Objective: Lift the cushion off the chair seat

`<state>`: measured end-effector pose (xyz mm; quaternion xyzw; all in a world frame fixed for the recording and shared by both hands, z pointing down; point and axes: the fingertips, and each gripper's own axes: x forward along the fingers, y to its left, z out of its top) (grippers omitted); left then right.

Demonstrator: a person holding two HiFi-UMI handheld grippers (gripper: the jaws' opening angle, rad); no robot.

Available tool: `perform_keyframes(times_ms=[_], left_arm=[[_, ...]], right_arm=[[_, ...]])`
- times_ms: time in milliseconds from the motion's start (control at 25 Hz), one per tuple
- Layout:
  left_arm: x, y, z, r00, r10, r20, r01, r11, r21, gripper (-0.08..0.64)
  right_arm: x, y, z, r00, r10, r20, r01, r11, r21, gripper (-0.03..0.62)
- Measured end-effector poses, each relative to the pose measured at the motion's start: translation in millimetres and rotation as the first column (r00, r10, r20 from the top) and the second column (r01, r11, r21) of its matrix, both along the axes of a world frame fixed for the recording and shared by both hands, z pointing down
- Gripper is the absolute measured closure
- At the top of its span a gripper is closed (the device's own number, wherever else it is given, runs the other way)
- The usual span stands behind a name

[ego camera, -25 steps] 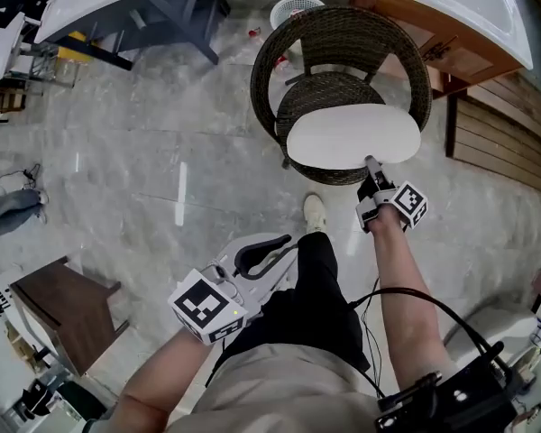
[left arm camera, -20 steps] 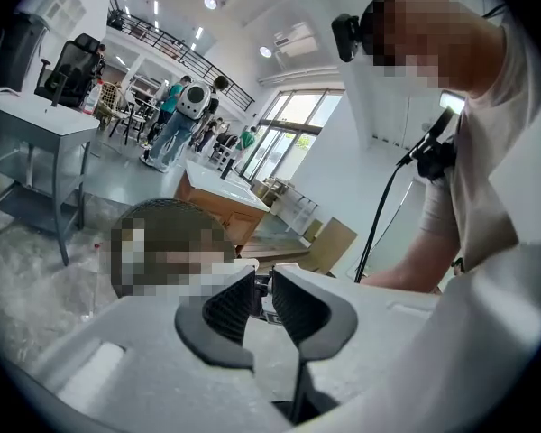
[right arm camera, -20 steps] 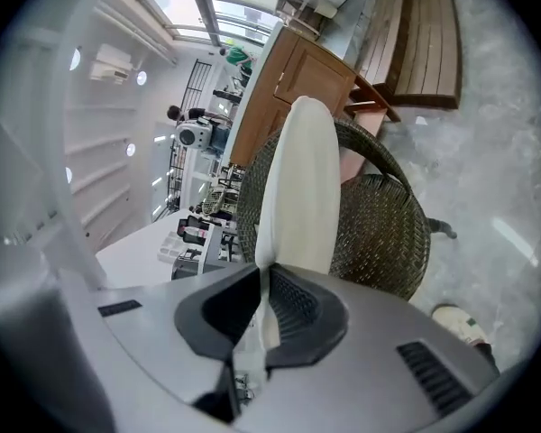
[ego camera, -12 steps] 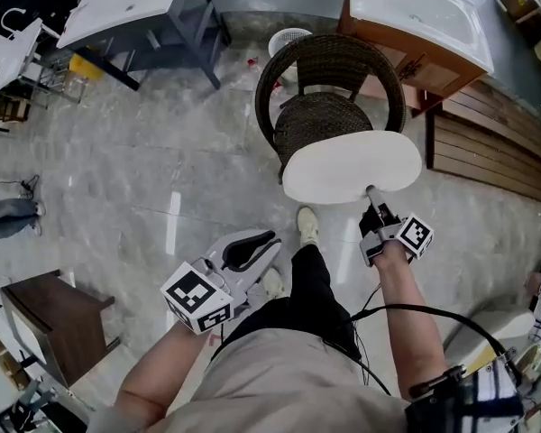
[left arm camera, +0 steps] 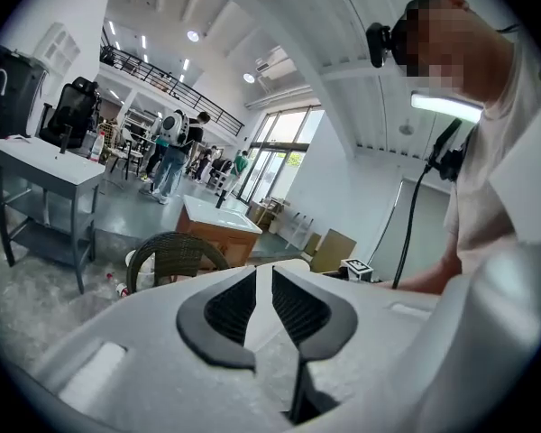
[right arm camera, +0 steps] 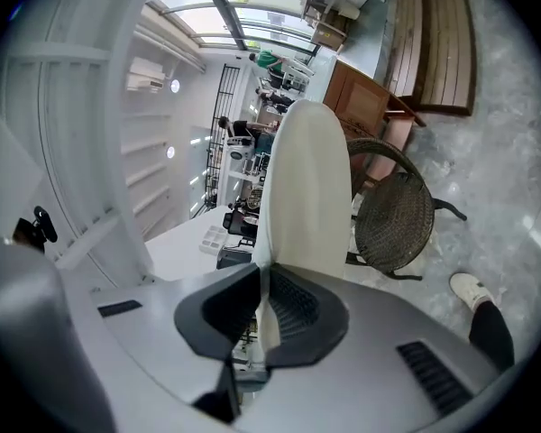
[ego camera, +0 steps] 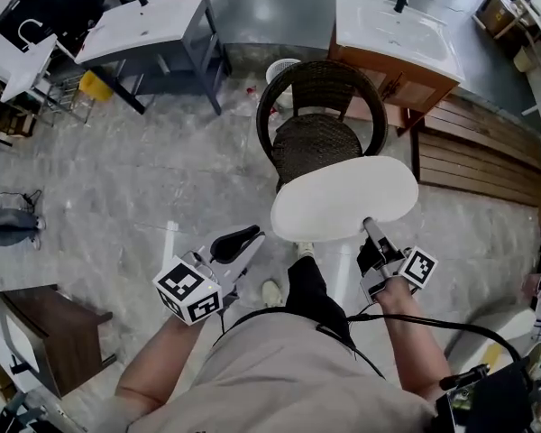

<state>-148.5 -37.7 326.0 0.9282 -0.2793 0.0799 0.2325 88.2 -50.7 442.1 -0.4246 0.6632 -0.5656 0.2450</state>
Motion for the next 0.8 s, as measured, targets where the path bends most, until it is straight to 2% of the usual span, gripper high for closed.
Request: perform_keyframes(times_ms=[320, 520, 800], left_arm=[[-16, 38, -17, 1.0, -0.018, -0.013, 0.018, 1.0, 0.022, 0.514], [-20, 52, -27, 0.999, -0.02, -0.033, 0.021, 0.999, 0.027, 0.514], [-38, 72, -27, 0.998, -0.043, -0.048, 0.045, 0.999, 0.031, 0.514]], right_arm=[[-14, 71, -52, 1.0, -0.017, 0.013, 0.017, 0.999, 0.041, 0.554], [-26, 104, -69, 0.999, -0.047, 0.014, 0.046, 0.998, 0.043, 0.554], [-41, 136, -77, 0.999, -0.041, 0.036, 0.039, 0.998, 0.051, 0.554]])
